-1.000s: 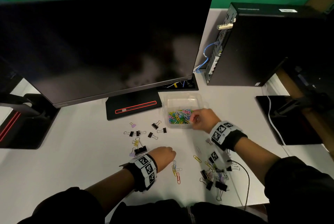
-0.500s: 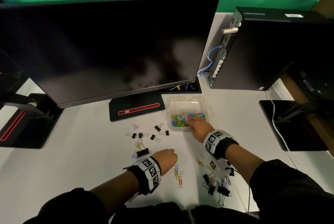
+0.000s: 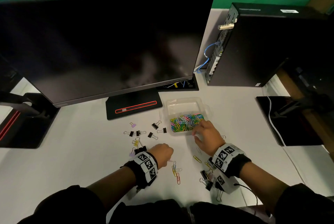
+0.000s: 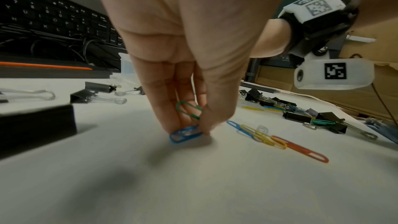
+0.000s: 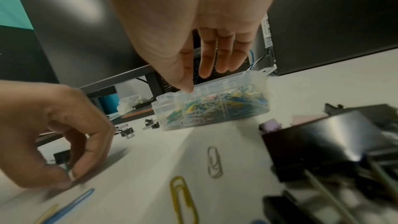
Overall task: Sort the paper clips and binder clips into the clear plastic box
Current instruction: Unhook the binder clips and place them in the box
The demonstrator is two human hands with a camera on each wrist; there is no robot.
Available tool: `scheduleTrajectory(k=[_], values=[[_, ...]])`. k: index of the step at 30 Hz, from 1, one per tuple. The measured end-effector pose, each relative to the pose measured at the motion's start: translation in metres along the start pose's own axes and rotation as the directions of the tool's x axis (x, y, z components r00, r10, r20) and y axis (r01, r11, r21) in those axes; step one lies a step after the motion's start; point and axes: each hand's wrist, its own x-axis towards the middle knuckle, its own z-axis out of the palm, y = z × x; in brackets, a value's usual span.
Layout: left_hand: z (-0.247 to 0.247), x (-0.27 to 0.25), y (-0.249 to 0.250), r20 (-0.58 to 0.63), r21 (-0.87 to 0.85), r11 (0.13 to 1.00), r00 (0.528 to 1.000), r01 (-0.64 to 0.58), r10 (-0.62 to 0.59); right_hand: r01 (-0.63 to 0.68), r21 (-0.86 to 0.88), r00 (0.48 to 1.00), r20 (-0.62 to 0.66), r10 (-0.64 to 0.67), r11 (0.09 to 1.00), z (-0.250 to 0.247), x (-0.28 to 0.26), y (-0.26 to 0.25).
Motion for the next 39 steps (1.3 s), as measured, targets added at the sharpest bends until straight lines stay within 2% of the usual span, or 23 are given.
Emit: scheduleTrajectory(k=[2, 3, 5, 7, 11, 14, 18, 21, 27, 32, 36, 39], values=[[0.000, -0.001, 0.000, -0.006, -0.027, 1.000, 1.000, -0.001, 0.001, -0.041, 0.004, 0.996, 0.084, 0.040, 0.999, -0.006, -0.008, 0.001], [-0.001, -0.002, 0.000, -0.010, -0.037, 0.999, 1.000, -0.005, 0.005, -0.074, -0.017, 0.983, 0.167, 0.076, 0.997, -0.008, -0.011, 0.002], [-0.001, -0.004, 0.000, -0.023, -0.064, 0.998, 1.000, -0.020, 0.019, -0.154, -0.091, 0.922, 0.345, 0.176, 0.984, -0.009, -0.016, 0.003], [-0.002, -0.006, -0.002, -0.035, -0.105, 0.994, 0.999, -0.041, 0.037, -0.213, -0.137, 0.872, 0.421, 0.252, 0.967, -0.007, -0.019, 0.005], [-0.007, -0.008, -0.007, -0.073, -0.194, 0.980, 0.997, -0.049, 0.035, -0.307, -0.079, 0.862, 0.398, 0.313, 0.948, 0.001, -0.023, 0.009], [-0.022, -0.005, -0.009, -0.167, -0.268, 0.962, 0.986, -0.051, 0.006, -0.294, -0.019, 0.878, 0.389, 0.278, 0.956, 0.003, -0.024, 0.009], [-0.049, 0.001, -0.010, -0.351, -0.378, 0.918, 0.936, -0.117, -0.025, -0.261, -0.008, 0.875, 0.421, 0.240, 0.965, 0.005, -0.025, 0.005], [-0.070, 0.011, -0.010, -0.424, -0.400, 0.905, 0.904, -0.143, -0.044, -0.233, -0.022, 0.872, 0.438, 0.219, 0.972, 0.006, -0.025, 0.003], [-0.095, 0.038, -0.007, -0.503, -0.447, 0.887, 0.852, -0.114, -0.144, -0.191, -0.060, 0.848, 0.492, 0.195, 0.980, 0.006, -0.024, -0.001], [-0.083, 0.056, -0.009, -0.453, -0.541, 0.838, 0.865, -0.073, -0.217, -0.162, -0.087, 0.844, 0.505, 0.184, 0.983, 0.006, -0.023, 0.000], [-0.074, 0.050, -0.016, -0.470, -0.551, 0.830, 0.853, -0.082, -0.227, -0.172, -0.066, 0.878, 0.443, 0.183, 0.983, -0.006, -0.010, -0.001], [-0.068, 0.033, -0.018, -0.517, -0.527, 0.838, 0.835, -0.138, -0.188, -0.165, 0.005, 0.943, 0.295, 0.156, 0.986, -0.024, 0.011, -0.004]])
